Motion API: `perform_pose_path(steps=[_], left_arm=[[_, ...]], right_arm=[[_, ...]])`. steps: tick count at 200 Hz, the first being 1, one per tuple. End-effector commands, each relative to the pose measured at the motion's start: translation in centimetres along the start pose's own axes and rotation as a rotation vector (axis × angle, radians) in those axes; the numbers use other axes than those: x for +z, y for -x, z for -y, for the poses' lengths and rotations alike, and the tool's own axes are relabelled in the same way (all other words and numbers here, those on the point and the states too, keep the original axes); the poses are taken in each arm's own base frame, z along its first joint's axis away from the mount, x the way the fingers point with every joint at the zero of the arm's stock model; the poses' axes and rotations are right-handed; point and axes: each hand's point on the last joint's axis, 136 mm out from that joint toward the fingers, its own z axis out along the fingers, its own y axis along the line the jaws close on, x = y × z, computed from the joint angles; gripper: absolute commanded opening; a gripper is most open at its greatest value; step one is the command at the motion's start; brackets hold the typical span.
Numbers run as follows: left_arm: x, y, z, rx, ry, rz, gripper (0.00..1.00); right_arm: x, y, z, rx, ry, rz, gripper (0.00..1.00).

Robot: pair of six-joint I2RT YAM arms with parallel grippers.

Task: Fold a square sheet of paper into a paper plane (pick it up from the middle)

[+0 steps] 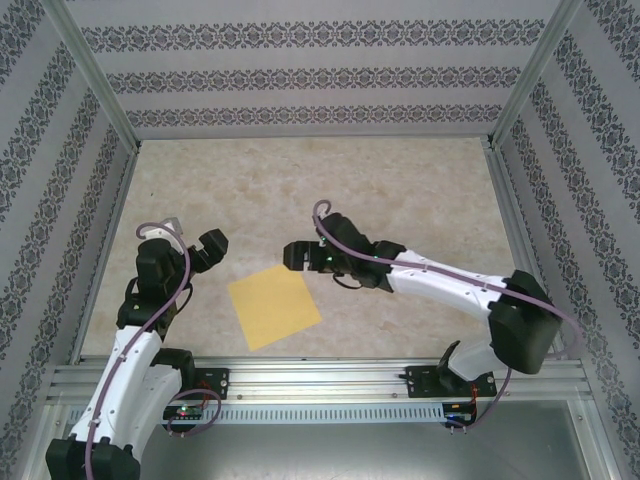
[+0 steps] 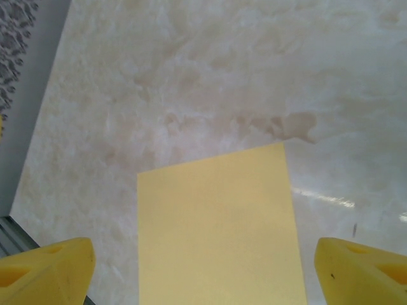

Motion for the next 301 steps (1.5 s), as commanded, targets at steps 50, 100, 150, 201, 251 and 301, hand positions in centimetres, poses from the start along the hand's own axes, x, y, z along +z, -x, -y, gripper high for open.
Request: perform_pose_path(steps=[50,100,150,201,251,301], left_arm=[[-0.4,-1.5,-1.5,-0.022,0.060,-0.056,1.00],[-0.5,-1.8,-2.1,-0.012,0.087,-0.064,1.00],[-1.0,-1.8,-2.0,-0.028,0.078,-0.046,1.00],[0.5,-3.1,0.7,-0.042,-0.099,-0.126,1.00],[1.7,-3.8,0.4,-0.058,-0.078,-0.176,1.00],[3.5,-6.3,2.8,0.002,-0.158,-0.286,1.00]], right_arm=[[6.3,-4.1,-5.4,-0.039,0.111,-0.185,0.81],[10.0,-7.2,-5.9,-0.055,0.112,-0.317,0.78],[12.3,-9.3,-2.4,-0.050,-0.024,-0.379,0.77],[11.9,-8.4,4.5,0.002,-0.221,-0.327,0.76],[8.8,-2.9,11.5,0.086,-0.349,-0.226,0.76],[6.6,0.8,14.7,0.079,-0.371,-0.234,0.77]])
